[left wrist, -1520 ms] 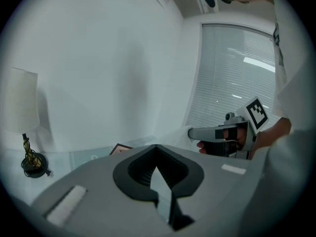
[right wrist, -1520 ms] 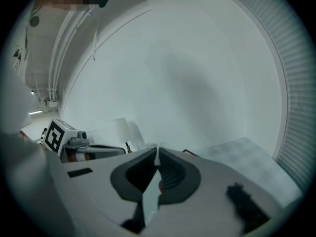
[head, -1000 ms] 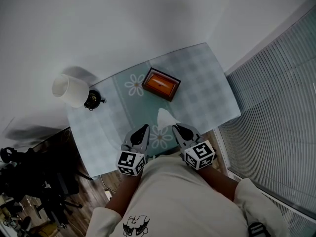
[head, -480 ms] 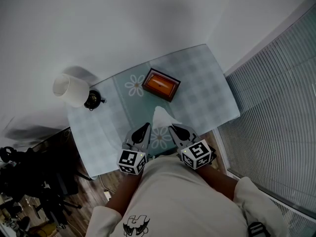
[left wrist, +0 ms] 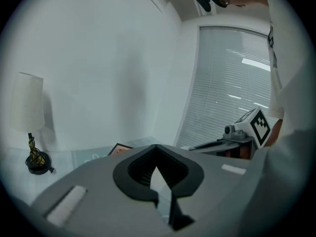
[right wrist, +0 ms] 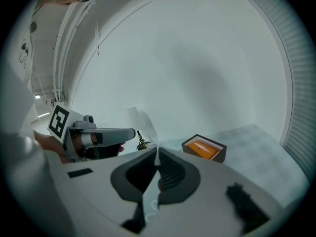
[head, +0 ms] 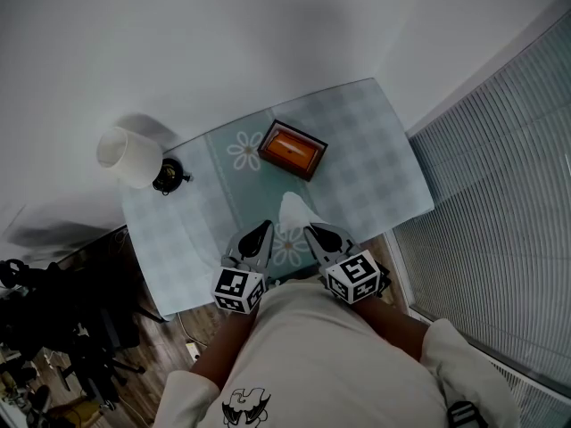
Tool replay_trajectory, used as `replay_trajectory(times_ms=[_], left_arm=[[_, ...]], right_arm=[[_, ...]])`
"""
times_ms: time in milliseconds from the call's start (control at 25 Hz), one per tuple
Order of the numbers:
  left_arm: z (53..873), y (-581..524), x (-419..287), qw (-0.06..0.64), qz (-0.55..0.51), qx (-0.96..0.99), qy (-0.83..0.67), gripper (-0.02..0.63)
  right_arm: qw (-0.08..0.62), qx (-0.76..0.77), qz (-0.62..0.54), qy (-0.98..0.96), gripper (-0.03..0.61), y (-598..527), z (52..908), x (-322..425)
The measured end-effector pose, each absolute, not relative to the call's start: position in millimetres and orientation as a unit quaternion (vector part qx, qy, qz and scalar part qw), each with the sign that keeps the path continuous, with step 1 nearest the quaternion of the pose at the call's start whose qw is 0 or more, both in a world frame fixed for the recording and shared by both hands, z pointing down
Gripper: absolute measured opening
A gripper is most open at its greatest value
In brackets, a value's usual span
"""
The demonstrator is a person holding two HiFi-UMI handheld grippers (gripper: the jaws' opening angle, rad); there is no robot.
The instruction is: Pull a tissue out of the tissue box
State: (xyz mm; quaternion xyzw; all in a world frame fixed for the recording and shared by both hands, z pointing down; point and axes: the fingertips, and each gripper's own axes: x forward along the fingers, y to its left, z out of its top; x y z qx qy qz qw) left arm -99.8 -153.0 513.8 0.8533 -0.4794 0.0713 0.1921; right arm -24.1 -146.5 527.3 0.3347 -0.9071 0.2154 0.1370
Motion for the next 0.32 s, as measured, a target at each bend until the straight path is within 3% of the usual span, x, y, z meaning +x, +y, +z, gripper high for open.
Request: replay_trajectory(times_ms=[320], left_arm=[[515.7,-146.8,-95.4,0.193,0.073,0.855,-0.475,0.006]], right_arm=[[0.138,0.332,0.216,-0.908,0.012,-142.7,528.1,-25.1]])
